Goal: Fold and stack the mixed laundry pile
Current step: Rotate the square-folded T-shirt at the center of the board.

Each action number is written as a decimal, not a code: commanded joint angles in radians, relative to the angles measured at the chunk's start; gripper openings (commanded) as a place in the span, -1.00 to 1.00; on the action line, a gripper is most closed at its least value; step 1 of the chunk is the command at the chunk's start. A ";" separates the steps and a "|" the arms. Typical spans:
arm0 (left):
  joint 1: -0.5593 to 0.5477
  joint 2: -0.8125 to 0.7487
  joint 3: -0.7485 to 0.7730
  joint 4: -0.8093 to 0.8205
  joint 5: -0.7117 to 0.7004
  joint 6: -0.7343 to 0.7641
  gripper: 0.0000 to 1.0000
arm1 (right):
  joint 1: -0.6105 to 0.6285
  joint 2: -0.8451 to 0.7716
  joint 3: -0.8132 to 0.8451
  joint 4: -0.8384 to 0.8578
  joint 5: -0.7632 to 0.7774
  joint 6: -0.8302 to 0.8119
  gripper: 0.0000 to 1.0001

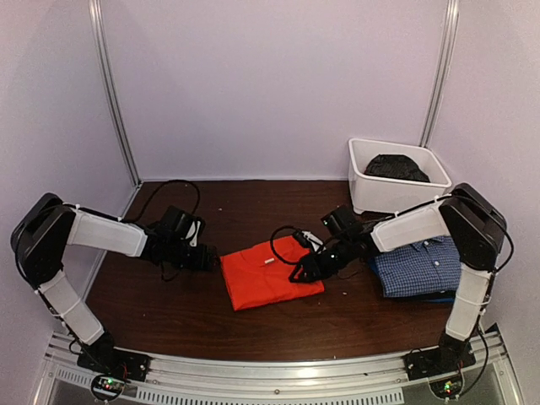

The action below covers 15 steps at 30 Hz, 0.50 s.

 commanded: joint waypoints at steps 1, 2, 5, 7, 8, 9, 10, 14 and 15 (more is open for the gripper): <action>0.055 -0.057 0.002 -0.033 -0.079 0.043 0.72 | 0.079 -0.135 -0.123 0.112 -0.085 0.129 -0.03; 0.056 -0.078 0.001 -0.032 -0.078 0.061 0.72 | 0.079 -0.173 -0.136 0.125 -0.098 0.147 -0.01; 0.052 -0.133 -0.015 0.030 0.040 0.114 0.68 | 0.051 -0.268 -0.130 0.079 -0.070 0.125 0.02; 0.035 -0.171 -0.035 0.109 0.115 0.138 0.65 | 0.009 -0.303 -0.127 0.050 -0.012 0.100 0.01; 0.026 -0.179 -0.037 0.138 0.155 0.153 0.65 | -0.019 -0.305 -0.125 0.044 0.010 0.090 -0.01; 0.022 -0.178 -0.032 0.149 0.172 0.158 0.64 | -0.048 -0.294 -0.119 0.030 0.031 0.081 -0.04; 0.022 -0.164 -0.017 0.152 0.186 0.157 0.59 | -0.073 -0.279 -0.108 0.012 0.050 0.063 -0.07; 0.021 -0.068 0.057 0.136 0.208 0.152 0.26 | -0.137 -0.200 -0.049 -0.056 0.145 0.013 -0.11; 0.020 -0.045 0.067 0.138 0.215 0.151 0.20 | -0.147 -0.181 -0.035 -0.064 0.154 0.004 -0.11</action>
